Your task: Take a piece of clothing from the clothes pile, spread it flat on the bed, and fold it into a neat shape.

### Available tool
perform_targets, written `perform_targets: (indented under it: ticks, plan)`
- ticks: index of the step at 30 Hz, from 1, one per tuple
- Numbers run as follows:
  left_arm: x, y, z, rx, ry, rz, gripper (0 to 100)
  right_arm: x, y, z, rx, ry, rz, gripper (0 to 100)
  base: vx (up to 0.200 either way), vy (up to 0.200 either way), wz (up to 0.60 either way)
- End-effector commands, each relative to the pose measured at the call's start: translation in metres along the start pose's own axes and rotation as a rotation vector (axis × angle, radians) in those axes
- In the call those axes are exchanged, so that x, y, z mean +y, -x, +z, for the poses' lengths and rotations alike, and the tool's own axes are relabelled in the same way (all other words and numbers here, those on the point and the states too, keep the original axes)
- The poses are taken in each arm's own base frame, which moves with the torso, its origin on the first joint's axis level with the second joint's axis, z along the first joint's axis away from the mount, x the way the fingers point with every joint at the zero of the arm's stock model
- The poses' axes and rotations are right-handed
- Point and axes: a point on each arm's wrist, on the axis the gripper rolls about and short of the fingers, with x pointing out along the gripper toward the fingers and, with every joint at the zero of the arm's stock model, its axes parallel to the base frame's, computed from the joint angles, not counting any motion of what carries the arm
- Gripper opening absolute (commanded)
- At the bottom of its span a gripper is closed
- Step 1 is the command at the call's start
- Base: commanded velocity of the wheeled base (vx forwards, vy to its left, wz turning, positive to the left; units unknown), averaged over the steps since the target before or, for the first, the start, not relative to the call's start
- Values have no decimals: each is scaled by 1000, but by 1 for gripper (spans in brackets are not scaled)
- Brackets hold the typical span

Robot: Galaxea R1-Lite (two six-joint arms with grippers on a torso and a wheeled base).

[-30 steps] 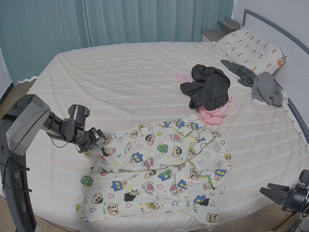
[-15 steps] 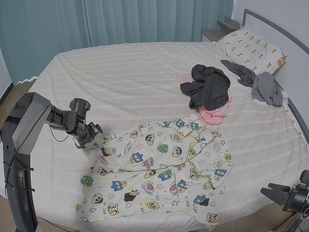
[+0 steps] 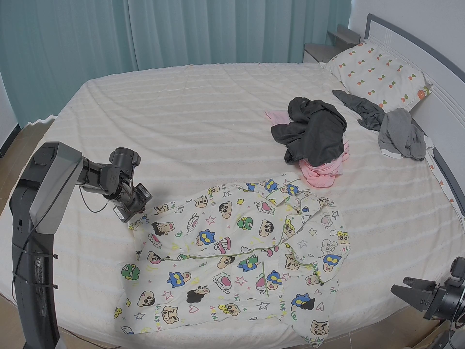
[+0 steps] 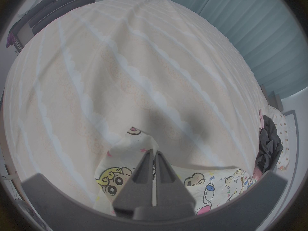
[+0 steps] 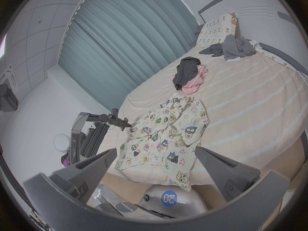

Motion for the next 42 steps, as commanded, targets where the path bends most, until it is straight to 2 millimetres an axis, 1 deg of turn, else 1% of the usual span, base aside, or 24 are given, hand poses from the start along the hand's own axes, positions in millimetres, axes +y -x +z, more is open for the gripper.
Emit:
perform_targets:
  ticks: [1, 7, 12, 13, 15, 18, 19, 22, 23, 24, 25, 26, 28, 29, 30, 33, 34, 35, 36, 37, 39, 42]
  plan:
    - [0, 0, 1, -4, 3, 0, 0, -3, 0, -5, 22, 2, -11, 100, 0, 0, 0]
    - [-4, 3, 5, -23, 4, -18, 0, -3, 1, -6, 21, 17, -12, 100, 0, 0, 0]
    - [-20, 13, 23, -107, 14, -71, 0, -3, 2, -6, 12, 21, -7, 100, 0, 0, 0]
    - [-20, 13, 23, -107, 14, -71, 0, -3, 2, -6, 12, 21, -7, 100, 0, 0, 0]
    - [-31, 20, 32, -158, 18, -109, 0, -3, 2, -6, 12, 22, -4, 100, 0, 0, 0]
    - [-41, 27, 39, -197, 19, -147, 0, -3, 2, -6, 16, 21, -6, 100, 0, 0, 0]
    - [-42, 28, 40, -200, 19, -147, 0, -3, 2, -6, 15, 21, -5, 100, 0, 0, 0]
    - [-47, 24, 43, -220, 21, -164, 0, -3, 2, -6, 15, 21, -5, 100, 0, 0, 0]
    - [-47, 13, 44, -242, 25, -145, 0, -3, 2, -6, 15, 21, -5, 100, 0, 0, 0]
    - [-46, 11, 43, -241, 25, -139, 0, -3, 2, -6, 15, 21, -5, 100, 0, 0, 0]
    - [-42, 0, 41, -241, 27, -109, 0, -3, 2, -6, 15, 21, -5, 100, 0, 0, 0]
    - [-30, -23, 36, -230, 31, -51, 0, -3, 2, -6, 17, 20, -7, 100, 0, 0, 0]
    - [-30, -22, 36, -232, 33, -51, 0, -3, 2, -6, 17, 20, -7, 100, 0, 0, 0]
    - [-37, -1, 44, -251, 71, -88, 0, -3, 2, -6, 21, 20, -7, 100, 0, 0, 0]
    - [-39, 6, 46, -253, 87, -104, 0, -3, 2, -6, 22, 20, -6, 100, 0, 0, 0]
    - [-50, 50, 62, -273, 127, -212, 0, -3, 2, -7, 33, 17, 7, 100, 0, 0, 0]
    - [-50, 50, 62, -273, 127, -212, 0, -3, 2, -7, 33, 17, 7, 100, 0, 0, 0]
    - [-48, 65, 63, -249, 126, -241, 0, -3, 2, -7, 37, 16, 9, 100, 0, 0, 0]
    - [-41, 85, 61, -222, 123, -265, 0, -3, 1, -7, 41, 13, 8, 100, 0, 0, 0]
    - [-38, 98, 59, -210, 120, -290, 0, -3, 1, -7, 44, 10, 4, 100, 0, 0, 0]
    - [-28, 115, 52, -200, 109, -338, 0, -3, 1, -7, 43, 7, 5, 100, 0, 0, 0]
    - [-6, 129, 35, -213, 86, -361, 0, -3, -1, -6, 55, 1, -2, 100, 0, 0, 0]
